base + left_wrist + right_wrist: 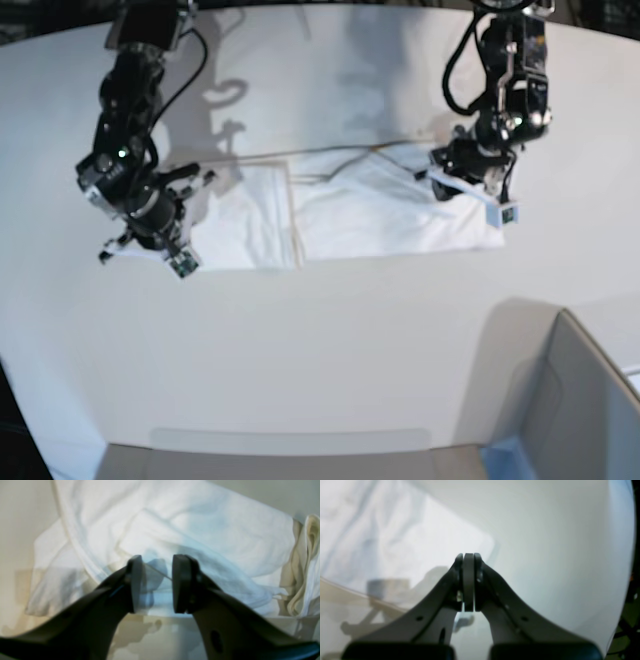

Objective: Layout the t-shirt on the table in an organized manner, then fold the t-shirt properly
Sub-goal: 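Fold the grasped strip end inward with the right gripper, then release with the right gripper and grasp the other strip end with the left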

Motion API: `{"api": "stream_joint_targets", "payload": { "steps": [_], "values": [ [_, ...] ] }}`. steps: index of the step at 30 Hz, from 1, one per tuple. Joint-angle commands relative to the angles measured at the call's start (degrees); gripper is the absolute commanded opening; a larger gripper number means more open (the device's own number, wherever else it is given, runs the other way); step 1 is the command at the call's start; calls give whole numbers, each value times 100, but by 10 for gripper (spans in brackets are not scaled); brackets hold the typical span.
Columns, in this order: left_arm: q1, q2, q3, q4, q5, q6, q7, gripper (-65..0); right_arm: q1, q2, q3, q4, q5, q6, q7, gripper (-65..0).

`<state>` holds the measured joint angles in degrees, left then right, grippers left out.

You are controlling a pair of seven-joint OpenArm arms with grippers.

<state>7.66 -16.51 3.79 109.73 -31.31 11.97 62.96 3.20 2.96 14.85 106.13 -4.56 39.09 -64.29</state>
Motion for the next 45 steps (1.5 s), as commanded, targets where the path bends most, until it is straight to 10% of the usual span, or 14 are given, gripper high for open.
{"api": "stream_joint_targets", "payload": {
  "steps": [1, 22, 28, 40, 45],
  "values": [
    [-208, -103, 12, 126, -38, -32, -59, -399, 45, 139, 58, -85, -23, 91, 34, -650],
    [-322, -797, -674, -393, -38, -111, -428, -229, 36, 227, 190, -806, -32, 91, 42, -650],
    [-199, -779, -726, -833, -38, -1307, -437, -229, -34, 227, 181, -797, -32, 91, 42, -650],
    [-111, -779, -674, -1606, -47, -1465, -885, -237, -43, 227, 198, -780, -32, 91, 42, -650],
    [-111, -736, -683, -1615, -73, -2520, -902, -341, -43, 209, 198, -780, -32, 91, 42, -650]
  ]
}}
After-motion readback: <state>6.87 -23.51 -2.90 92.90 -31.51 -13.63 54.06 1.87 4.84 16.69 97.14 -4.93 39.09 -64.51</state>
